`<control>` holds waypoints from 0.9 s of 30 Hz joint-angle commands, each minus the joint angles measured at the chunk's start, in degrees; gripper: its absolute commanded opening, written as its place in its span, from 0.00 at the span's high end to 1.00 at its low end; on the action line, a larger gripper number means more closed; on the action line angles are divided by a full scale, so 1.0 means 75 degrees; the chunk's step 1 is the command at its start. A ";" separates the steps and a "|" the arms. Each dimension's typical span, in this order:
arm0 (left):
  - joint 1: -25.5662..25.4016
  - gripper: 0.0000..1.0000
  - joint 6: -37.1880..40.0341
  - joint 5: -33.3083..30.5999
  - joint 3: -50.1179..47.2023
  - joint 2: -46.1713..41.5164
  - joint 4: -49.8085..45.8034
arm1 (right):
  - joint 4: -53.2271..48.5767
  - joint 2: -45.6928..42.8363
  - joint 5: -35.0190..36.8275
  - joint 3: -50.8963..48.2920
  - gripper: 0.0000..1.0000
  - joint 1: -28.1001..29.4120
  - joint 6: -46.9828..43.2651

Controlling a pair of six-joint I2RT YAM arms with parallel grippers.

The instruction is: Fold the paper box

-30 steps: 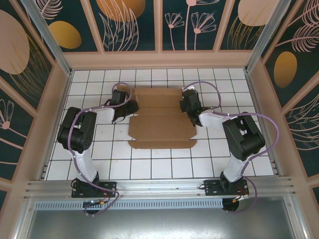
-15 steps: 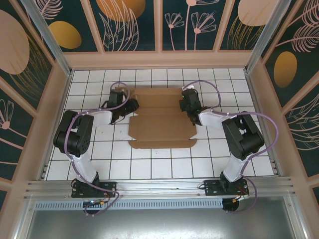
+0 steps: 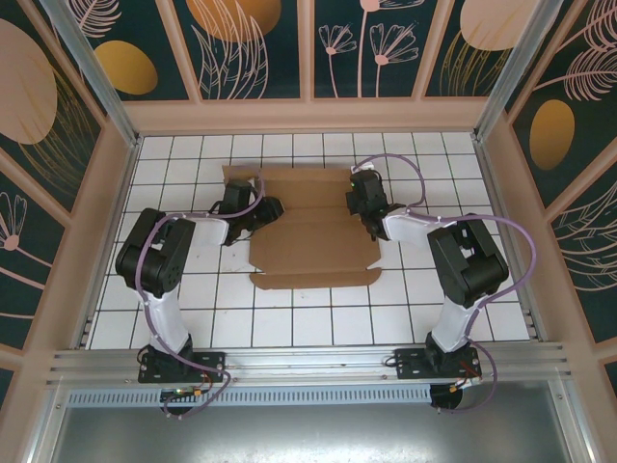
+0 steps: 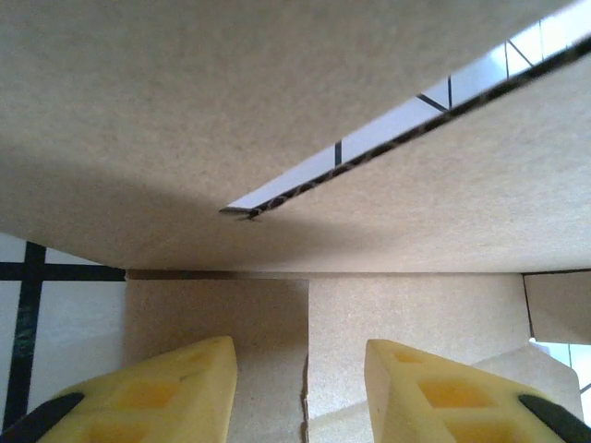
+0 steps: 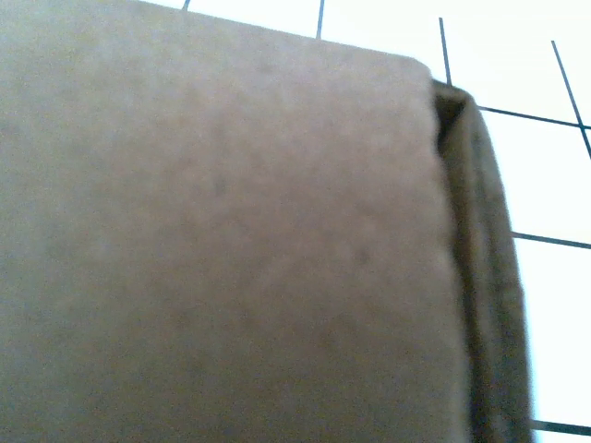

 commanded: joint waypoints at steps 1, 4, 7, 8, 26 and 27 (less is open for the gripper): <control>-0.0067 0.57 0.0035 -0.0156 -0.0034 -0.0394 -0.0269 | -0.0781 0.0279 -0.0189 -0.0020 1.00 -0.0026 -0.0267; 0.0086 0.56 0.0258 -0.0574 -0.0171 -0.1347 -0.0610 | -0.0728 0.0085 -0.0237 -0.0112 1.00 -0.0158 -0.0368; 0.0362 0.56 0.0440 -0.1068 -0.0427 -0.2460 -0.0918 | -0.0713 -0.0004 -0.0262 -0.0088 1.00 -0.0253 -0.0546; 0.0438 0.56 0.0523 -0.1319 -0.0521 -0.2756 -0.1022 | -0.0706 -0.0006 -0.0284 -0.0070 1.00 -0.0262 -0.0642; 0.1974 0.50 0.3123 -0.3107 -0.0985 -0.3594 -0.1071 | -0.0479 -0.0013 -0.0546 -0.0118 1.00 -0.0312 -0.1375; 0.1990 0.52 0.3258 -0.2874 -0.0836 -0.3344 -0.1170 | -0.0491 0.0004 -0.0552 -0.0100 1.00 -0.0304 -0.1383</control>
